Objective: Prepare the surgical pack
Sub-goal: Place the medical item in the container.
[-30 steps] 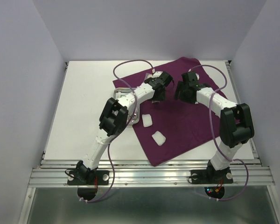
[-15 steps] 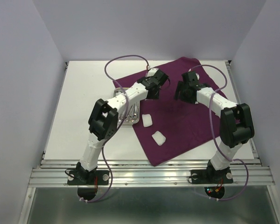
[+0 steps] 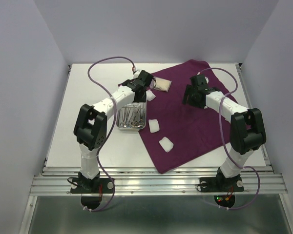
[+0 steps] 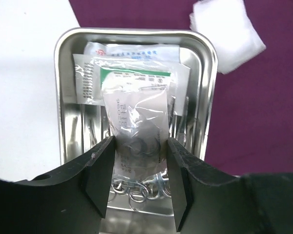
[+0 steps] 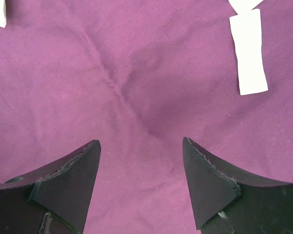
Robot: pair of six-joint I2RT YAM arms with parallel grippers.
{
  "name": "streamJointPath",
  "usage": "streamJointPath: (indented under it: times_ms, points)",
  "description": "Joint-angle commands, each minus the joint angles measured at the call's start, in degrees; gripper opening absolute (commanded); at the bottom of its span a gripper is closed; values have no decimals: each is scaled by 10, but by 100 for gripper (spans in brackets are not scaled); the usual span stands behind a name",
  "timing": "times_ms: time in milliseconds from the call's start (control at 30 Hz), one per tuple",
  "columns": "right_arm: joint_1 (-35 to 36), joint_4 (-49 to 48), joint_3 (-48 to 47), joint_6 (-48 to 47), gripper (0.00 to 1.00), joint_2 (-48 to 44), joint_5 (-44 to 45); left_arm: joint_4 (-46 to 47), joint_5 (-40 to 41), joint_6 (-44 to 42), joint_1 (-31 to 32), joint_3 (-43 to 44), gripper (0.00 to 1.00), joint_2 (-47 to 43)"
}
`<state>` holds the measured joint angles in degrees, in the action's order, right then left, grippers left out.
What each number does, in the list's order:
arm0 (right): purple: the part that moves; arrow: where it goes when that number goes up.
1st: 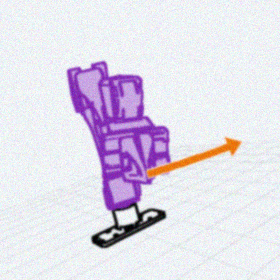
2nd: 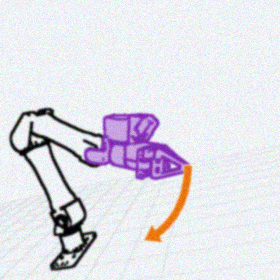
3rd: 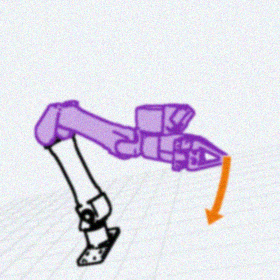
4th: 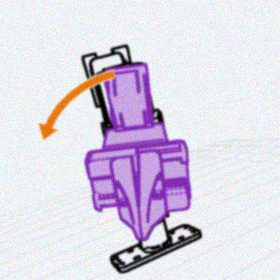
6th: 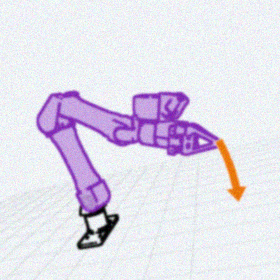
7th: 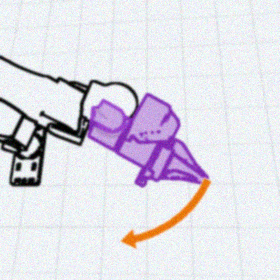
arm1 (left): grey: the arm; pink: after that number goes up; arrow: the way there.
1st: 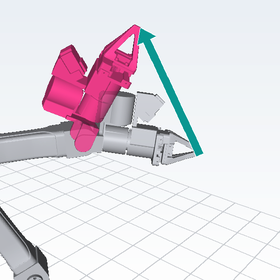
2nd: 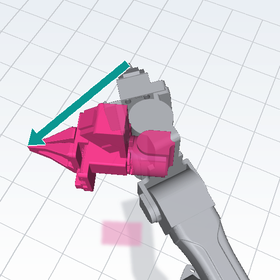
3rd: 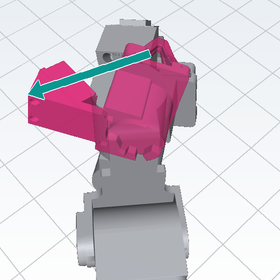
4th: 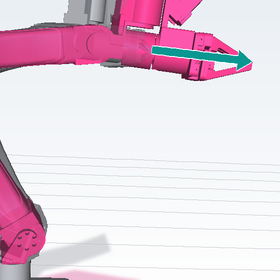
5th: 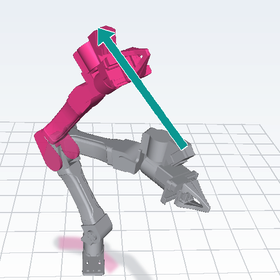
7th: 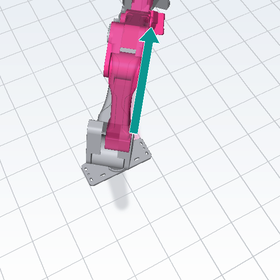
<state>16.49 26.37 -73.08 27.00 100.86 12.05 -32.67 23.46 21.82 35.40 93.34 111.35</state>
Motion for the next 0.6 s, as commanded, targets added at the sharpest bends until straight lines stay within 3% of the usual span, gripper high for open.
streamJointPath:
  times_ms: [0, 100, 267, 567]
  points:
    - [-1, -6, 0, 3, 73, -23, 9, 16, -3, -24, -18, 7, 55, 15]
    - [-1, -5, 1, 4, 73, -26, 12, 7, -9, -24, -30, 23, 59, 39]
    - [-1, -4, 0, 3, 73, -29, 19, -10, -11, -20, -33, 34, 77, 54]
    - [-24, 0, -20, -18, 74, -21, 49, -24, -9, -11, -32, 40, 76, -11]
